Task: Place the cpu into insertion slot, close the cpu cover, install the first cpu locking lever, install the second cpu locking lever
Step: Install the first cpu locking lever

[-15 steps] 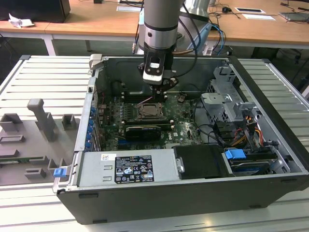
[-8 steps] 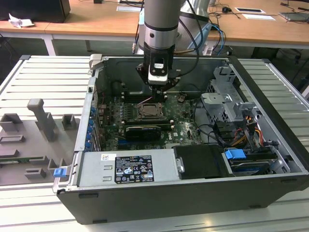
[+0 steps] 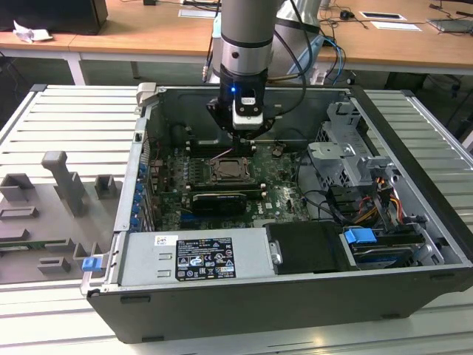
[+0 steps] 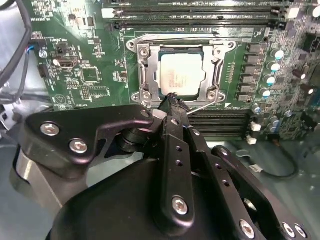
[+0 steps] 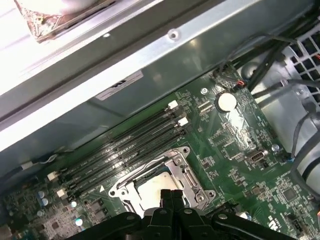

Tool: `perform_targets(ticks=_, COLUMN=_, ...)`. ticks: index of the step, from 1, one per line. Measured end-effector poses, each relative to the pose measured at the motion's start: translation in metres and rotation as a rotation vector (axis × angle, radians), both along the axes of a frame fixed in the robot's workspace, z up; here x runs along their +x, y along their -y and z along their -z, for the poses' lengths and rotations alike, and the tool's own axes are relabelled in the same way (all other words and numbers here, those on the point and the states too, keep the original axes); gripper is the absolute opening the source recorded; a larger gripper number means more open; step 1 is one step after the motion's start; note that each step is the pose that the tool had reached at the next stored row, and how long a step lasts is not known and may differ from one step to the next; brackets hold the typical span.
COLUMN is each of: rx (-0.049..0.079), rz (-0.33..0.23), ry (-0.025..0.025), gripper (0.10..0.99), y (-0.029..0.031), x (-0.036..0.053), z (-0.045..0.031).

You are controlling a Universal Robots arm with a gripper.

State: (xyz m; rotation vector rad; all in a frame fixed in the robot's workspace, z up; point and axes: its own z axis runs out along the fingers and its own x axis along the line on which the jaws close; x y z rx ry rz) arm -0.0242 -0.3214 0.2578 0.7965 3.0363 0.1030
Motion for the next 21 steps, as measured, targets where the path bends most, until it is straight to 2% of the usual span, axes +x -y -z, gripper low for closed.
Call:
perform_targets(ticks=7, rx=0.000, rz=-0.121, ry=0.0000, gripper=0.106, y=0.0000, x=0.0000, z=0.0000)
perform_targets(ticks=13, rx=0.000, rz=-0.194, ry=0.0000, gripper=0.106, y=0.0000, x=0.0000, z=0.0000)
perform_targets(ticks=21, rx=0.000, rz=-0.264, ry=0.0000, gripper=0.106, y=0.0000, x=0.0000, z=0.0000)
